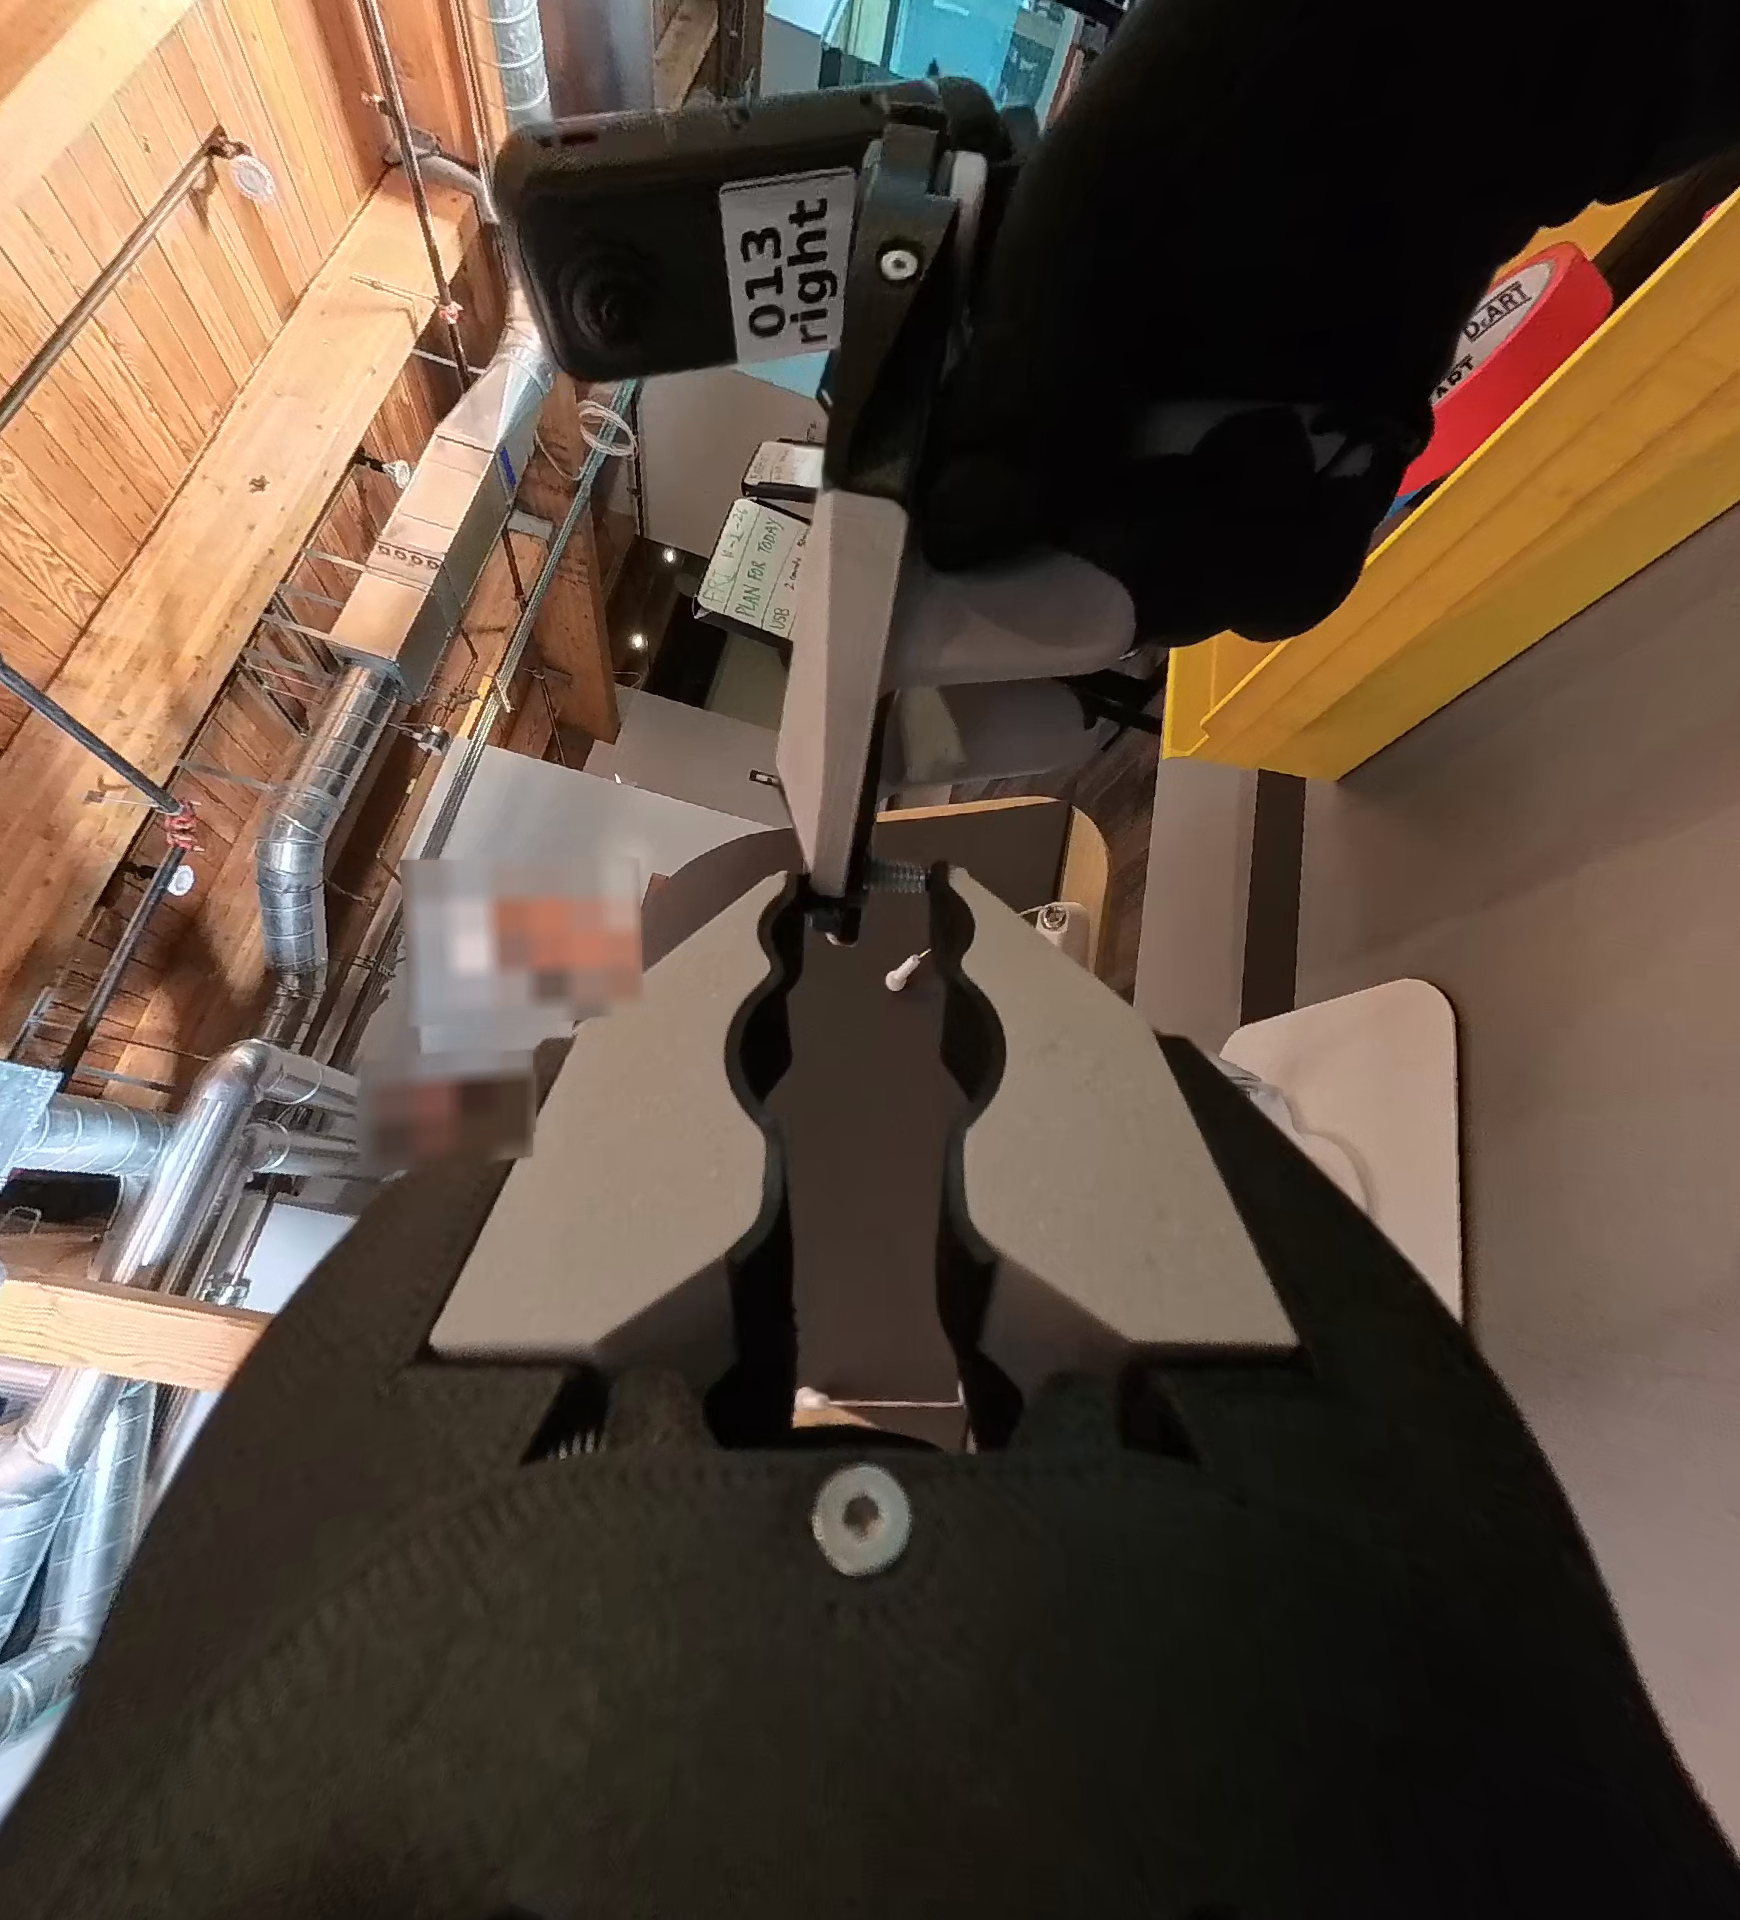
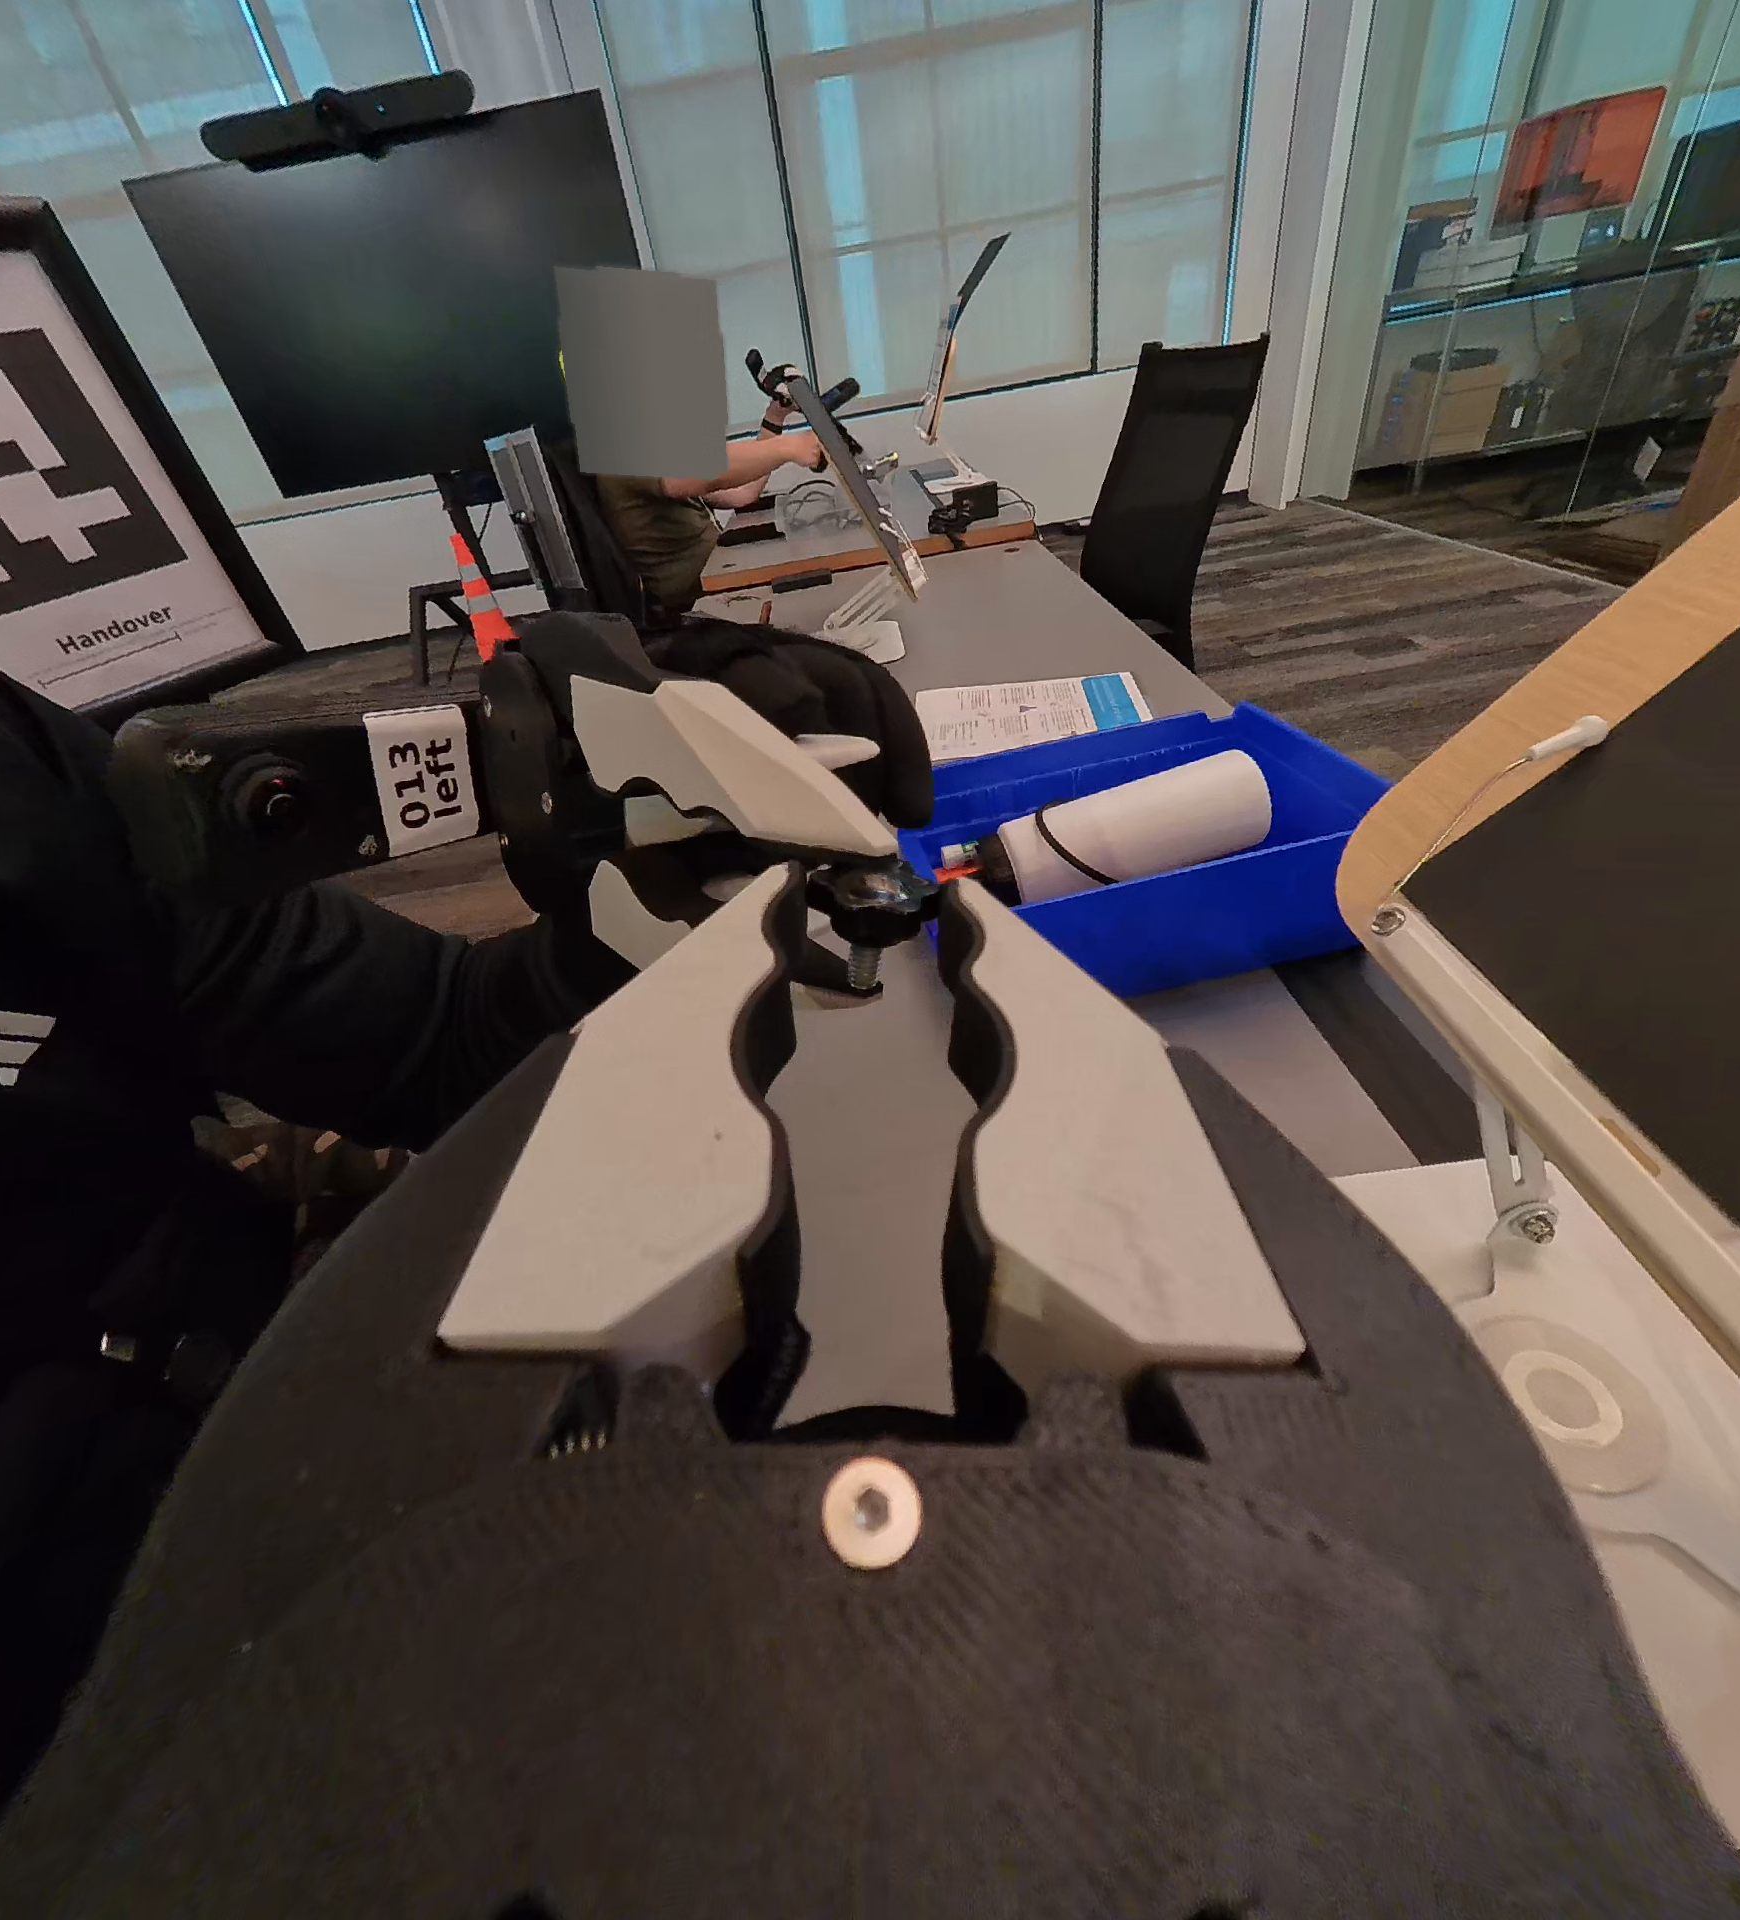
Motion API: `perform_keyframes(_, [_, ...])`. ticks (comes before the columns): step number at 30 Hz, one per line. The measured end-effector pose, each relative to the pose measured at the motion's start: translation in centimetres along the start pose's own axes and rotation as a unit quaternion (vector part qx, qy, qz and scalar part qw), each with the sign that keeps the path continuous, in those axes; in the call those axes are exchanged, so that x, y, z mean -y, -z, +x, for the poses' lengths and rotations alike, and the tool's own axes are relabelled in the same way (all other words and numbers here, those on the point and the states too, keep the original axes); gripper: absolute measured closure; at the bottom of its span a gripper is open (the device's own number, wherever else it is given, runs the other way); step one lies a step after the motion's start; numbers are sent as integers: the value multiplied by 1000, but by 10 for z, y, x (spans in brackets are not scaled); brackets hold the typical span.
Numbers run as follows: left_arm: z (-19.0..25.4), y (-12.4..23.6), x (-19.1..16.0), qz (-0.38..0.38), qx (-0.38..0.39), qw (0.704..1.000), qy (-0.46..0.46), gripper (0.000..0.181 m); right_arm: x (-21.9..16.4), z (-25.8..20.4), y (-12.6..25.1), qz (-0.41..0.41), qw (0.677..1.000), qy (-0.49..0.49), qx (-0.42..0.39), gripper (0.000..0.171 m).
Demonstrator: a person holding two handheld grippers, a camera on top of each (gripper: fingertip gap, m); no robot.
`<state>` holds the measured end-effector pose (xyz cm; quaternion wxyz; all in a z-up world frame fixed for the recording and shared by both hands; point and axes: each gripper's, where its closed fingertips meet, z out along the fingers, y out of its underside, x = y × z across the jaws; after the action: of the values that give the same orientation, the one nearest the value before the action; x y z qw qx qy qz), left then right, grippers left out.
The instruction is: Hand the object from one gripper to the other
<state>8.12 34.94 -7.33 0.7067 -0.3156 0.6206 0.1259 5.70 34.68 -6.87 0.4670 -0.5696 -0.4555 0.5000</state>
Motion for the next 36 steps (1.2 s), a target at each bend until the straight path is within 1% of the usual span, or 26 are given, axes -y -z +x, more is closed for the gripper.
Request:
perform_keyframes(6, [-4, 3, 1, 19, -7, 999, 37, 159, 6, -3, 2, 7, 999, 38, -11, 137])
perform_keyframes(9, [-8, 7, 4, 42, -14, 996, 76, 159, 11, -7, 6, 10, 994, 100, -29, 136])
perform_keyframes(11, [-9, 10, 7, 61, -31, 992, 111, 159, 18, -10, 9, 17, 986, 157, -49, 137])
perform_keyframes(13, [-14, 15, 9, 88, -41, 983, 154, 159, 21, -16, 12, 11, 974, 217, -65, 142])
perform_keyframes(16, [-17, 22, 13, 129, -72, 965, 216, 159, 21, -17, 14, -6, 959, 270, -91, 152])
perform_keyframes(21, [-16, 28, 15, 169, -107, 942, 269, 159, 15, -19, 7, -41, 931, 344, -117, 153])
perform_keyframes(23, [-15, 30, 18, 181, -117, 936, 279, 159, 11, -17, 3, -57, 925, 356, -124, 153])
perform_keyframes(25, [-16, 30, 17, 181, -116, 935, 282, 159, 12, -18, 2, -52, 923, 361, -122, 158])
perform_keyframes(30, [-11, 31, 17, 183, -134, 932, 283, 159, 11, -24, 1, -50, 921, 371, -110, 163])
perform_keyframes(36, [-8, 33, 19, 191, -149, 927, 288, 159, 7, -27, 0, -56, 917, 380, -102, 163])
